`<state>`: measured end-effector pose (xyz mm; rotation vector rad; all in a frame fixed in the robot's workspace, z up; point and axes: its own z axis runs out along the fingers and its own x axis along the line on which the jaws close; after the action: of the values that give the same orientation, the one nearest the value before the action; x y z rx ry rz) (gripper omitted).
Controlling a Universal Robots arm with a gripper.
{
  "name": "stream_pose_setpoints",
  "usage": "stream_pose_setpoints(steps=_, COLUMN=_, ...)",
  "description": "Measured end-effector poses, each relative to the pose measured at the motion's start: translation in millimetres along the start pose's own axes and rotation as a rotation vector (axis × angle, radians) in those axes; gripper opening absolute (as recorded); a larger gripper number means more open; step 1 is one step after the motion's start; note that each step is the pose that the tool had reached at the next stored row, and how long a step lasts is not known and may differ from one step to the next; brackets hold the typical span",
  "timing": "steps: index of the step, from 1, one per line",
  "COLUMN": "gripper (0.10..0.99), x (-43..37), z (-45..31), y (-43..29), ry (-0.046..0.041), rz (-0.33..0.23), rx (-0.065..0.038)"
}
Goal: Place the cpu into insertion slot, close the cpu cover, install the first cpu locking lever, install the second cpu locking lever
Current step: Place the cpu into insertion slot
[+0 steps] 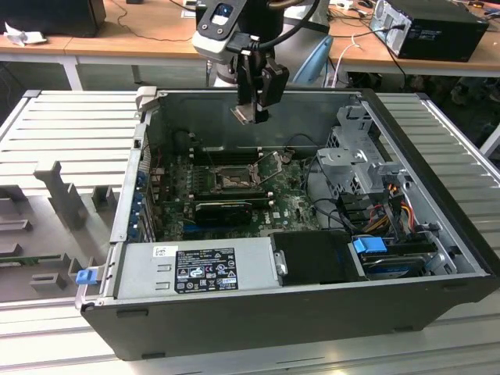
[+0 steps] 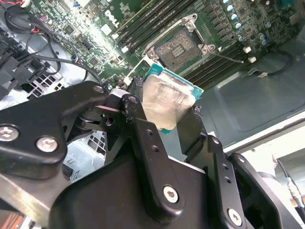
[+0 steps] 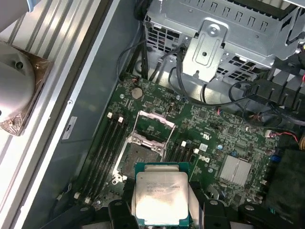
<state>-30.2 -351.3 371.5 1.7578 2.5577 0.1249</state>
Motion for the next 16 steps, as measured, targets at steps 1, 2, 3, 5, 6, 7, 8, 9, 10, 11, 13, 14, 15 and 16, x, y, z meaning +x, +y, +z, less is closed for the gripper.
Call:
stream_pose_setpoints(steps=1, gripper=0.529, x=0.0, z=0.9, y=-0.1, ry=-0.0001, rz=0.004, rx=0.0)
stream_pose_setpoints(steps=2, gripper=0.529, x=0.0, z=2.2, y=-0.2, ry=-0.0005, rz=0.011, rx=0.0)
stream_pose_setpoints(steps=3, gripper=0.529, x=0.0, z=3.0, y=-0.3, ry=-0.0013, rz=0.02, rx=0.001)
stream_pose_setpoints(steps=5, gripper=0.529, x=-0.1, z=5.0, y=-0.5, ry=-0.0048, rz=0.066, rx=0.001)
stream_pose_setpoints(steps=6, gripper=0.529, x=-0.1, z=5.3, y=-0.5, ry=-0.0058, rz=0.078, rx=0.001)
stream_pose_setpoints(steps=7, gripper=0.529, x=-0.1, z=5.4, y=-0.5, ry=-0.0066, rz=0.087, rx=0.001)
stream_pose_setpoints(steps=8, gripper=0.529, x=-0.1, z=5.6, y=-0.5, ry=-0.008, rz=0.104, rx=0.0)
stream_pose_setpoints(steps=9, gripper=0.529, x=-0.1, z=5.8, y=-0.5, ry=-0.0094, rz=0.12, rx=0.0)
stream_pose_setpoints(steps=10, gripper=0.529, x=-0.1, z=6.0, y=-0.5, ry=-0.011, rz=0.138, rx=0.0)
stream_pose_setpoints(steps=11, gripper=0.529, x=-0.1, z=6.2, y=-0.6, ry=-0.0119, rz=0.149, rx=0.0)
stream_pose_setpoints(steps=13, gripper=0.529, x=-0.1, z=6.4, y=-0.6, ry=-0.0138, rz=0.171, rx=-0.001)
stream_pose_setpoints(steps=14, gripper=0.529, x=-0.1, z=6.5, y=-0.6, ry=-0.0145, rz=0.179, rx=-0.001)
stream_pose_setpoints(steps=15, gripper=0.529, x=-0.1, z=6.6, y=-0.6, ry=-0.0153, rz=0.188, rx=-0.001)
stream_pose_setpoints(steps=16, gripper=0.529, x=-0.1, z=6.6, y=-0.6, ry=-0.0159, rz=0.195, rx=-0.001)
